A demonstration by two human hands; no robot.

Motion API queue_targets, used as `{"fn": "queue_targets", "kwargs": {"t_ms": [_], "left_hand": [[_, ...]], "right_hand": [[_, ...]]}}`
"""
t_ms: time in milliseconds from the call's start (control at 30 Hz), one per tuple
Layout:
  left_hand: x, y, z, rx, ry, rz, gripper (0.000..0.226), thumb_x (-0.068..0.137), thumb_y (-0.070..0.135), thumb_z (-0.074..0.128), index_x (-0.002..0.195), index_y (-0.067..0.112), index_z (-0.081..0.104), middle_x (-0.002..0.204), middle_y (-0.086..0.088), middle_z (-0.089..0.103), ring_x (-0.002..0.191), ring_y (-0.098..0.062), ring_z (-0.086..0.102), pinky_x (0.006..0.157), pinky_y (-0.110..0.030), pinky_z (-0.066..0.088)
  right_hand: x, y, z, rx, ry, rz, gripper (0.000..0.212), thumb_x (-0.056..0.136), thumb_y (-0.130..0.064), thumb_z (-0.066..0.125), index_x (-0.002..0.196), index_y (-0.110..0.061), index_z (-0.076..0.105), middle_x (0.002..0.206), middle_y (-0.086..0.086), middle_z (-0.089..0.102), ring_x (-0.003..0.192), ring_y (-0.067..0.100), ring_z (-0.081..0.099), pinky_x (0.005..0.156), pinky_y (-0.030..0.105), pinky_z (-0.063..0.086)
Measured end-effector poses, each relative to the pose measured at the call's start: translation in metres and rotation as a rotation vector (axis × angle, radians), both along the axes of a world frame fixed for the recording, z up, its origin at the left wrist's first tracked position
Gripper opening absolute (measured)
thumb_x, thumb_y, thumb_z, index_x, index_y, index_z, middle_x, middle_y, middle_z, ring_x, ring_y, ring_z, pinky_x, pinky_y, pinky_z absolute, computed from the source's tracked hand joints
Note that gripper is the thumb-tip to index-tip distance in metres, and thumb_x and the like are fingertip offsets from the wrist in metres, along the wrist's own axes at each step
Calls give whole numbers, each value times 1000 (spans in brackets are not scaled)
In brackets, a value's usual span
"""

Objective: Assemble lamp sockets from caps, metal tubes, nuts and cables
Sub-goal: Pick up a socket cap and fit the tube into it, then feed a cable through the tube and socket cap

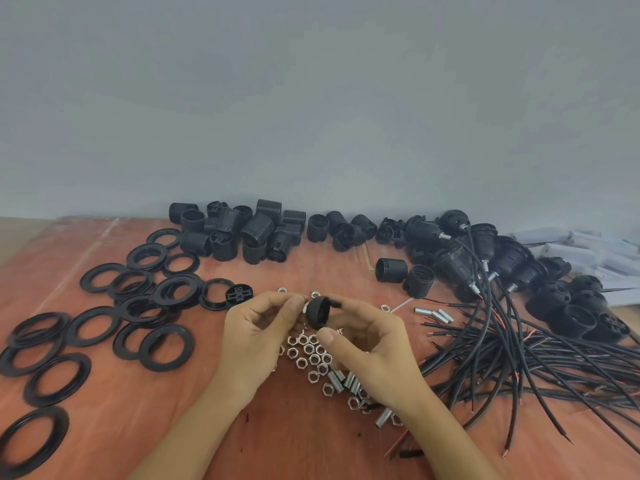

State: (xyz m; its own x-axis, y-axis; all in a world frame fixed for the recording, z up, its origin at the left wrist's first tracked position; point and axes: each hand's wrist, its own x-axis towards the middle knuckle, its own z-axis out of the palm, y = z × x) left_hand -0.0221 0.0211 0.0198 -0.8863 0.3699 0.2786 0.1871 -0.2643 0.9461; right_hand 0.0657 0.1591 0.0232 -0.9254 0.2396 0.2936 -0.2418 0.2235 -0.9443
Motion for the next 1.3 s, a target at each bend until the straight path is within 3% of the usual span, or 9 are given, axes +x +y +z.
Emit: {"fn": "queue_targets", "kwargs": {"t_ms": [233,400,500,600,767,900,1033,1200,1300], "left_hand": [[4,1,-1,-57,57,-58,14,80,21,66,84,11,76,65,-2,71,58,-6,63,58,-15,50],[0,0,0,-59,38,-18,14,80,22,65,83,12,75,65,-3,71,58,-3,63,57,-13,49],[2,1,-1,-70,44,-33,14,80,21,66,83,12,75,65,-2,71,57,-4,63,57,-13,49],[2,1,-1,-70,46,-48,14,80,20,65,84,10,75,65,-1,72,57,-4,63,56,-13,49],[1,0,-1,-62,74,-41,12,80,17,65,83,10,74,63,2,71,57,-2,63,56,-12,48],[2,1,-1,-68,57,-48,12,79,20,66,83,14,75,65,2,72,57,-2,64,56,-13,49],[1,0,0,-62,77,-44,11,80,17,65,83,11,74,66,1,72,59,-2,65,58,-12,49],[3,1,0,-78,67,-57,12,79,20,67,83,13,75,67,2,73,58,-2,64,57,-12,49],[2,0,0,-68,83,-49,10,80,18,66,82,14,75,67,2,73,59,-2,65,58,-12,50]], "right_hand": [[-4,0,-4,98,-138,-217,71,91,-63,41,52,-8,63,42,4,58,37,9,50,45,20,41],[-2,12,1,126,79,-199,20,79,-45,71,94,-33,65,82,-13,68,72,5,64,54,23,48],[-1,8,-2,172,30,-131,44,78,-45,75,119,-39,60,92,-10,73,81,7,69,59,16,48],[-1,3,-4,92,35,-204,26,90,-59,53,112,-46,59,49,3,61,42,9,58,43,30,46],[0,6,-2,151,-29,-83,29,82,-54,66,105,-37,67,52,10,57,47,24,55,50,34,44],[-3,5,-8,135,-92,-234,75,87,-74,36,58,-10,62,44,13,52,41,16,48,48,35,43],[-4,8,-3,78,-64,-114,31,80,-59,64,100,-35,68,63,2,65,56,13,60,55,29,49],[-4,7,-7,122,-124,-204,74,85,-77,36,59,-14,65,43,6,54,41,11,52,48,26,45],[-4,7,-6,84,-56,-99,30,85,-57,60,92,-29,71,64,2,66,57,9,61,56,36,53]]}}
